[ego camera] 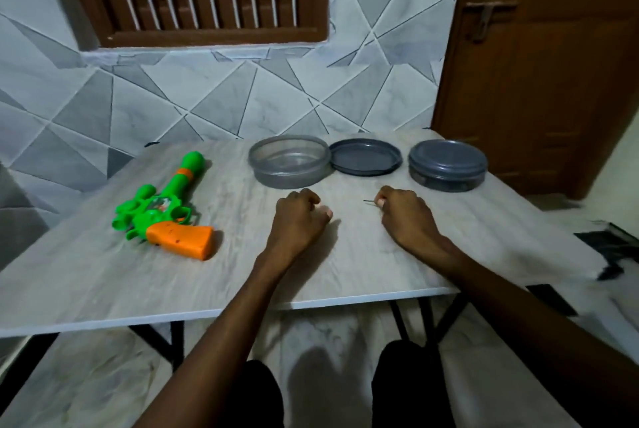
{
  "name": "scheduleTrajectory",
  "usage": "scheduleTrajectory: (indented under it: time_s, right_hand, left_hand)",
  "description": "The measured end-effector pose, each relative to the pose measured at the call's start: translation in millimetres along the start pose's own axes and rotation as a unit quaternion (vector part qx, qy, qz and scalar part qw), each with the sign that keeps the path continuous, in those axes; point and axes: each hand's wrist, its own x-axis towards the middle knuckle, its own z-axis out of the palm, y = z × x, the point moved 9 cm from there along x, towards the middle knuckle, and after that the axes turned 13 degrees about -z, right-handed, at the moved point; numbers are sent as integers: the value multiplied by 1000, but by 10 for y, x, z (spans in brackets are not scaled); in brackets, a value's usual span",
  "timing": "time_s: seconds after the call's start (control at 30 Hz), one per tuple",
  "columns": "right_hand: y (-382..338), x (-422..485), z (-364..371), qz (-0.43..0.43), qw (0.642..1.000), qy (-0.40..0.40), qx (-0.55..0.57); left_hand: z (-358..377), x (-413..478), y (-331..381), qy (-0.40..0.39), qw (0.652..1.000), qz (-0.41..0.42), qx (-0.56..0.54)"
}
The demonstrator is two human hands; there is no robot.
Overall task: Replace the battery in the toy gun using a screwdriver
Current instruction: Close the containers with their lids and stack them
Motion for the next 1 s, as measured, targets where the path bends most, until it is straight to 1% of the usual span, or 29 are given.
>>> scheduleTrajectory:
  time_s: [0.07,0.13,0.3,0.43,0.53,0.67,0.77,0.83,0.93,1.0]
  right_hand:
    - [12,22,-8,-25,998,-2,-55]
    - [87,40,0,-25,998,-5,-65]
    - [226,78,16,-5,1000,-16,13]
    - [275,306,-100,1,997,19,75]
    - [204,619,-89,-36,996,12,87]
    - [88,929,98,-98,994,-26,39]
    - [80,1067,244,-101,993,-64,-7]
    - [70,1144,270,-101,992,-66,-31]
    - [88,1236,283,-105,991,-72,-34]
    - [98,1313,332,-112,988,-96,-48]
  left_hand:
    - [65,39,32,7,1000,6,27]
    - [118,67,47,12,999,9,50]
    - [192,74,24,0,997,5,81]
    - [169,93,-27,-7,995,5,96]
    - [132,162,-58,-13,990,9,137]
    - [150,227,-149,-37,981,-9,192]
    - [110,251,-180,-39,985,2,167]
    - [-4,286,-192,-23,994,10,105]
    - [-288,382,-244,51,999,9,1]
    - [-492,484,-307,126,992,-3,-23]
